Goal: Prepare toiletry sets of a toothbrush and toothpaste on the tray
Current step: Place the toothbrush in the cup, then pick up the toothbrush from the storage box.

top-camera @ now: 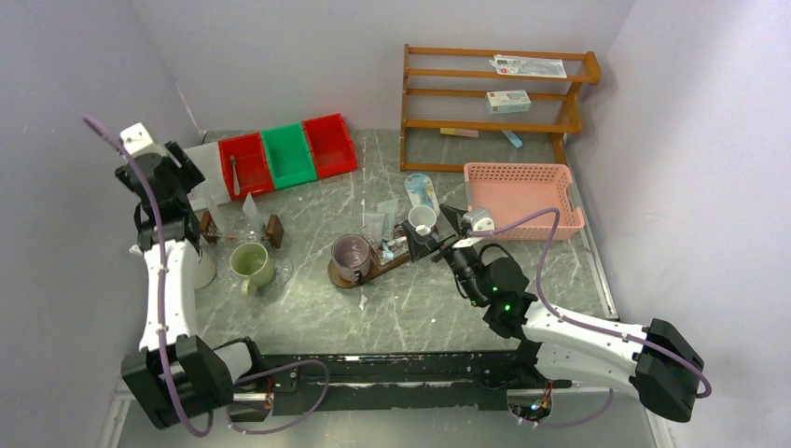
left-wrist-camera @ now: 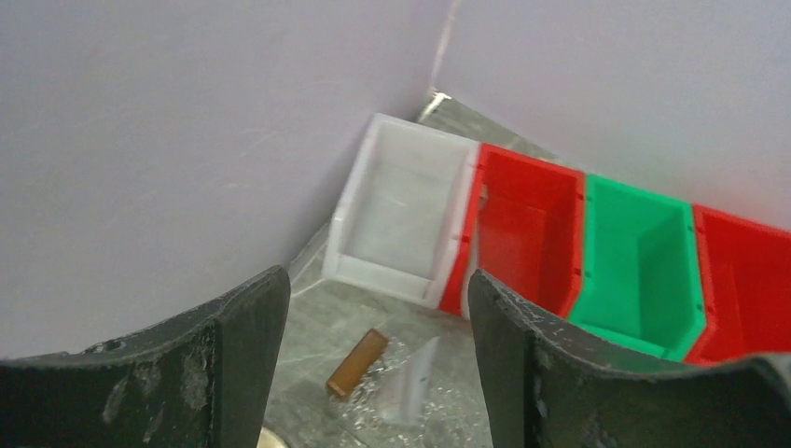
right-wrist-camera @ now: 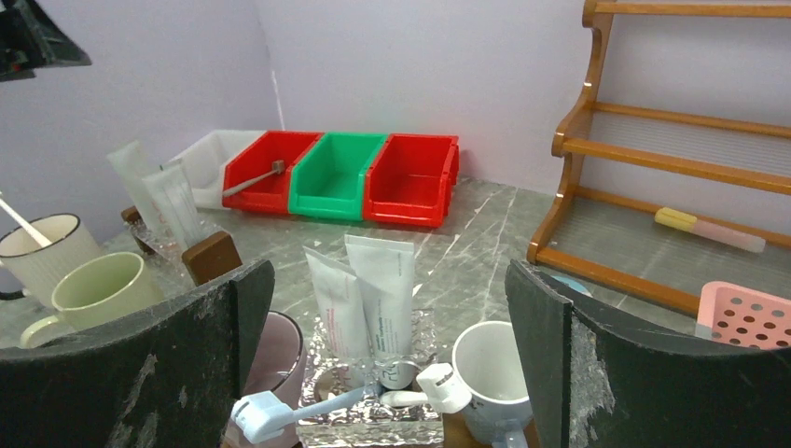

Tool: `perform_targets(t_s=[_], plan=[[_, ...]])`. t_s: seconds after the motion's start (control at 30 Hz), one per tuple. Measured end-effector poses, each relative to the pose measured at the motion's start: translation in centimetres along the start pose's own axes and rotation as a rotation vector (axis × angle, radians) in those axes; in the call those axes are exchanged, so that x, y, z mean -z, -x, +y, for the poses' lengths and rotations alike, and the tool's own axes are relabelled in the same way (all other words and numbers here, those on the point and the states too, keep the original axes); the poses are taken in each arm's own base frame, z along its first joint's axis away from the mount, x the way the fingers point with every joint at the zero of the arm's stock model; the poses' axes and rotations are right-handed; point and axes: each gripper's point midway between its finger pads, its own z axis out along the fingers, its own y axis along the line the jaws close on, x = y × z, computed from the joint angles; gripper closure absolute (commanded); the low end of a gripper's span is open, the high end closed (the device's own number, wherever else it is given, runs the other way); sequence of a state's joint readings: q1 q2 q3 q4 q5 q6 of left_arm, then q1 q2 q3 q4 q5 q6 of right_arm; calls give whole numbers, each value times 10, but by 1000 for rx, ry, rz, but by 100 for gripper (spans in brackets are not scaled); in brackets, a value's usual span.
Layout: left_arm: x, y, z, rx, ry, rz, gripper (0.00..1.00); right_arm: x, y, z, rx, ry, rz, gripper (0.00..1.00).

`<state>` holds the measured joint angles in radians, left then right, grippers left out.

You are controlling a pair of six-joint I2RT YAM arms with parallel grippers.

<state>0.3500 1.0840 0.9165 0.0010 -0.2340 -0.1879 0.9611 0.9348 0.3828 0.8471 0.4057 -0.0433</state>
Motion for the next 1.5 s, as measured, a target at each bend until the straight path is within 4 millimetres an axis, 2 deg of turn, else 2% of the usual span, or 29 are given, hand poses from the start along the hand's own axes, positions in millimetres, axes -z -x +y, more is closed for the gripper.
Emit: perform_targets(t_s=[0.17,0.27,0.4,0.57,0.77,1.17,1.5], plan=[[-20,1,-49,-103,-128,85,27,0,-2,-2,9,-11,7,0],[-31,-7,-69,-150,-174,139,27,1,0,-5,12,-22,3,0],[-47,-32,-90,-202,-209,224,27,1,2,-8,17,-37,0,0],[-56,-70,-112,-258,-241,316,28,1,0,-11,24,-45,6,0],[-79,-91,-146,-350,-256,356,35,-1,-8,-14,38,-54,25,0],[-131,-150,-159,-517,-186,466,54,-3,-23,-18,69,-75,67,0],[-154,-200,-141,-636,-87,561,56,-4,-30,-19,84,-81,83,0]])
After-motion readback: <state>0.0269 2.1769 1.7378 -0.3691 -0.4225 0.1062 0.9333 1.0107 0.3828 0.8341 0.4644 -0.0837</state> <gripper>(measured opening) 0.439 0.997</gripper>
